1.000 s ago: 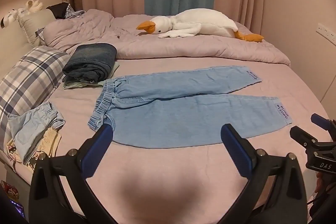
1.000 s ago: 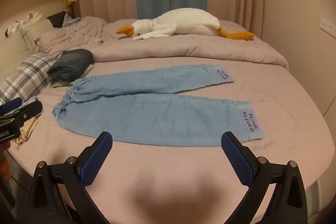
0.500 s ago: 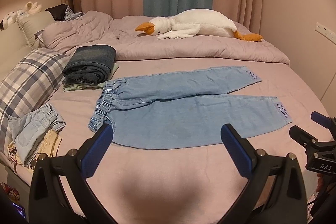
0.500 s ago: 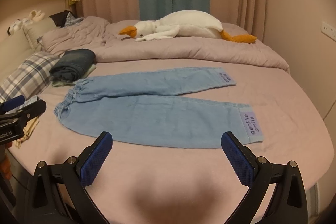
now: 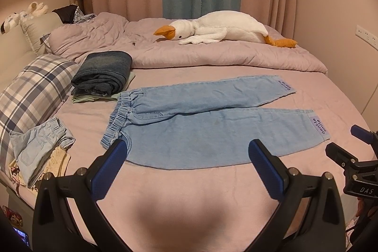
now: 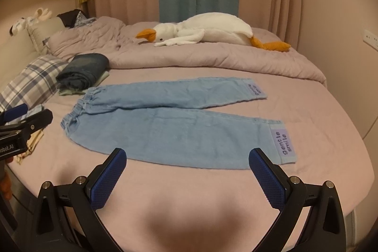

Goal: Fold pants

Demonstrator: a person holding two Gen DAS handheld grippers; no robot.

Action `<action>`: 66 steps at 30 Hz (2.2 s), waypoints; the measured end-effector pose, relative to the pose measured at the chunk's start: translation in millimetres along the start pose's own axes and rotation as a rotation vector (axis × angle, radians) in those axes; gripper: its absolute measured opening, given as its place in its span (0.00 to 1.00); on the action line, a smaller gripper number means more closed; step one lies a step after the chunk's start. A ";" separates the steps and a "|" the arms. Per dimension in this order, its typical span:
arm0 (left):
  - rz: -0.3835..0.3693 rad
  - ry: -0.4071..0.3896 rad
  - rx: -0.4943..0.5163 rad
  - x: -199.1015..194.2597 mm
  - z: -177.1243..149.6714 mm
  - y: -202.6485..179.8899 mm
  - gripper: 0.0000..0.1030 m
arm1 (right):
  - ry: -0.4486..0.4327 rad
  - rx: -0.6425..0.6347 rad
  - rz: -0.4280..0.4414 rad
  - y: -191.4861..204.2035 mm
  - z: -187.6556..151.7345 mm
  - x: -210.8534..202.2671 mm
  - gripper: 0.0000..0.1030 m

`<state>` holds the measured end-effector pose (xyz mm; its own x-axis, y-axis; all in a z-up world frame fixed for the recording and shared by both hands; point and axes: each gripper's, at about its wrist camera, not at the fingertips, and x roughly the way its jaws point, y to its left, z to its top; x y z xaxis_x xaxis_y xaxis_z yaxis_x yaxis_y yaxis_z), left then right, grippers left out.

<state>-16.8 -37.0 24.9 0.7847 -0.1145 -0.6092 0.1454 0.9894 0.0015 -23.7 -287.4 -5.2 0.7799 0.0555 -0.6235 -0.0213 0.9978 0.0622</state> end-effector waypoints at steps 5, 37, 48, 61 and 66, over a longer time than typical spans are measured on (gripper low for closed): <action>0.000 0.001 0.000 -0.3 0.3 1.8 1.00 | 0.000 -0.002 0.001 1.4 0.5 0.1 1.00; -0.110 0.298 -0.581 128.4 -66.3 129.2 0.99 | 0.109 -0.165 0.031 18.3 -47.4 68.1 0.99; -0.129 0.264 -0.838 186.9 -69.5 184.7 0.93 | 0.072 -0.583 0.099 109.3 -69.3 127.7 0.52; -0.027 0.213 -0.752 180.8 -53.6 207.8 0.16 | 0.022 -0.769 0.084 154.7 -58.1 152.0 0.04; -0.008 0.201 -0.699 159.5 -63.5 207.2 0.19 | 0.025 -0.731 0.122 151.6 -58.3 120.4 0.04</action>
<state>100.2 155.4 -122.3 0.6494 -0.1693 -0.7414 -0.3215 0.8224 -0.4694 30.5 -127.4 -116.2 0.7314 0.1593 -0.6631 -0.5244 0.7530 -0.3975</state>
